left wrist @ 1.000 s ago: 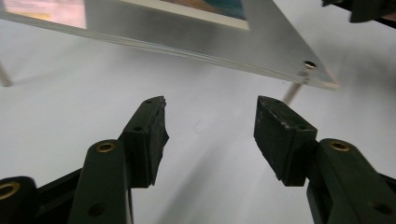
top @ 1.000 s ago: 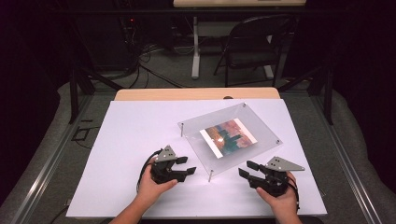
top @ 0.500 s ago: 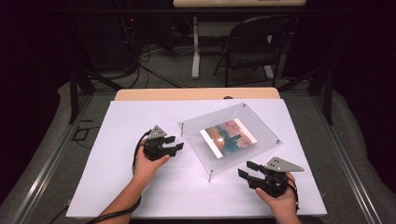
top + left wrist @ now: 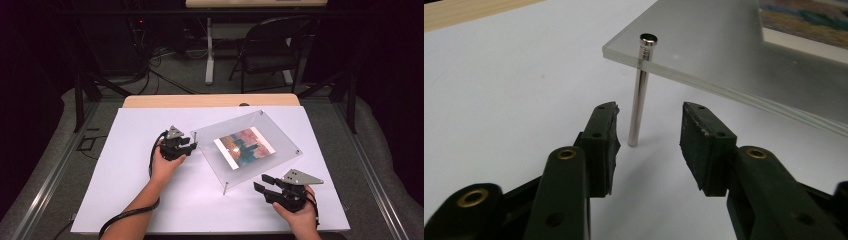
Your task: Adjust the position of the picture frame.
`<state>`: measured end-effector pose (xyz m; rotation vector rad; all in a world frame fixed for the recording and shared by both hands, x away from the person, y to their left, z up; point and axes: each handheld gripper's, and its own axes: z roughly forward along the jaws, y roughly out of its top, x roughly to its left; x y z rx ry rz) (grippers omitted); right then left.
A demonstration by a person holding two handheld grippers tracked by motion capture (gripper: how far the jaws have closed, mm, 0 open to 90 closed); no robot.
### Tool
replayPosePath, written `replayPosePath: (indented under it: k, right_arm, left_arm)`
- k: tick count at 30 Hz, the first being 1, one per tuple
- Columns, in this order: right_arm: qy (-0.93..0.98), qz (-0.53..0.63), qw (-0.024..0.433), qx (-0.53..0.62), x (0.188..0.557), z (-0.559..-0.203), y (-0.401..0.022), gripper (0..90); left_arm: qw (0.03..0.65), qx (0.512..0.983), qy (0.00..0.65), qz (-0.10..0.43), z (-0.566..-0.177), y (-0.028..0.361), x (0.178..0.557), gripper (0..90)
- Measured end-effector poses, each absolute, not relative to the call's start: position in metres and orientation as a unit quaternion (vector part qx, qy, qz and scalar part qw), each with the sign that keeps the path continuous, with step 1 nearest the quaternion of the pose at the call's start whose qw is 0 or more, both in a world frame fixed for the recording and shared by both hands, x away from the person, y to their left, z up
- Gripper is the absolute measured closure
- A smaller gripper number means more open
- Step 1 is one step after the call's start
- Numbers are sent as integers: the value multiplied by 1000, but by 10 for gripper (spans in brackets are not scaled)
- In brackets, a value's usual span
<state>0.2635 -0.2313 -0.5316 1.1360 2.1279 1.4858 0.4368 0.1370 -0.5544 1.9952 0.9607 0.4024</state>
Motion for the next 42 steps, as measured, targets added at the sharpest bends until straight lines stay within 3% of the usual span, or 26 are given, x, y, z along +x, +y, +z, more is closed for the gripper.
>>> replayPosePath:
  k: [9, 14, 31, 42]
  right_arm:
    - [742, 518, 150, 398, 261, -532, -233, 547]
    - [743, 519, 145, 396, 257, -533, -228, 544]
    - [771, 508, 101, 371, 254, -542, -198, 582]
    - [771, 523, 82, 355, 254, -540, -177, 582]
  left_arm:
    - [418, 812, 377, 153, -561, 125, 455, 712]
    - [420, 807, 387, 149, -562, 125, 457, 834]
    - [436, 799, 402, 101, -529, 129, 451, 819]
    - [449, 801, 383, 97, -502, 128, 433, 821]
